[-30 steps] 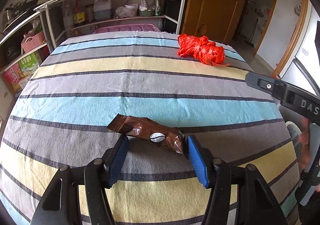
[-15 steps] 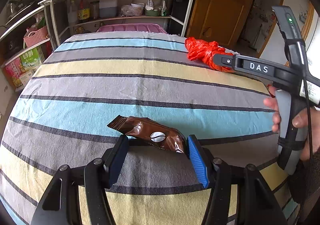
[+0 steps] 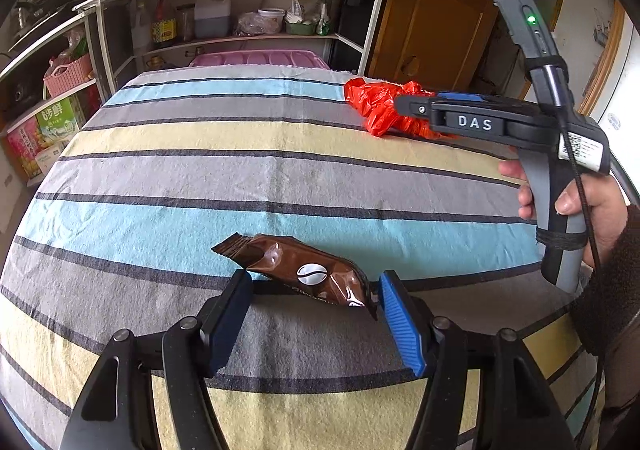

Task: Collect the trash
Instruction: 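Close the right gripper on the red plastic bag while the left gripper grasps the brown coffee wrapper, then lift the red bag and brown wrapper and carry both over the white bin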

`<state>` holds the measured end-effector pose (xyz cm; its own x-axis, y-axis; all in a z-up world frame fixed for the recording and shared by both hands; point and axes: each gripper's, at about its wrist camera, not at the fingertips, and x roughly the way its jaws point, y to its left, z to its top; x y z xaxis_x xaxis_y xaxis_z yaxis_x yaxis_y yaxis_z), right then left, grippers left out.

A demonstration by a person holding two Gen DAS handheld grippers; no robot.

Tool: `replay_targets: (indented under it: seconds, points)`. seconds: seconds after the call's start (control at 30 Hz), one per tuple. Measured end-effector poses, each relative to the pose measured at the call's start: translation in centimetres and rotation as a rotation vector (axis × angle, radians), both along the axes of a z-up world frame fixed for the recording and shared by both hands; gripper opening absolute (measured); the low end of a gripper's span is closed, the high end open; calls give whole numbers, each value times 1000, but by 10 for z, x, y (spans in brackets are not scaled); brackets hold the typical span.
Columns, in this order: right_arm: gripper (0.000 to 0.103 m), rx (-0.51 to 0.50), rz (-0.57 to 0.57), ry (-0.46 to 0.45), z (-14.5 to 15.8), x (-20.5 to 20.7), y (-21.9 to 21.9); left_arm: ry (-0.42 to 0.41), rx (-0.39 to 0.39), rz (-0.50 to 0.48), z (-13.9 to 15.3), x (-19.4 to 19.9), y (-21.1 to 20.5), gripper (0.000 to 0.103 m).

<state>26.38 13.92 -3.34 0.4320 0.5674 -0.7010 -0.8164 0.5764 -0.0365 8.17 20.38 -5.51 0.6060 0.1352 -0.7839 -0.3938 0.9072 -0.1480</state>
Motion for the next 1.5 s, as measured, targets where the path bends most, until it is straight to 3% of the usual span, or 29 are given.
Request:
replay_targets:
  seconds: [0.23, 0.4, 0.5, 0.83, 1.17, 1.37, 1.43, 1.5]
  points:
    - [68, -78, 36, -23, -17, 9, 16, -3, 6, 1, 0, 0, -1, 65]
    - [68, -82, 38, 25, -21, 11, 21, -6, -3, 4, 1, 0, 0, 65]
    - [55, -67, 37, 30, -19, 10, 21, -11, -7, 8, 1, 0, 1, 65]
    - [53, -24, -2, 78, -16, 1, 10, -15, -3, 18, 1, 1, 1, 65]
    - [53, 39, -11, 157, -13, -33, -17, -19, -3, 32, 0, 2, 7, 65]
    - [53, 55, -14, 164, -9, -54, -30, -30, -12, 65, 1, -5, 15, 45]
    - [53, 71, -19, 171, -8, -58, -34, -37, -31, 71, 1, -9, 20, 32]
    - [53, 77, -26, 172, -6, -62, -38, -47, -63, 70, 0, -13, 25, 29]
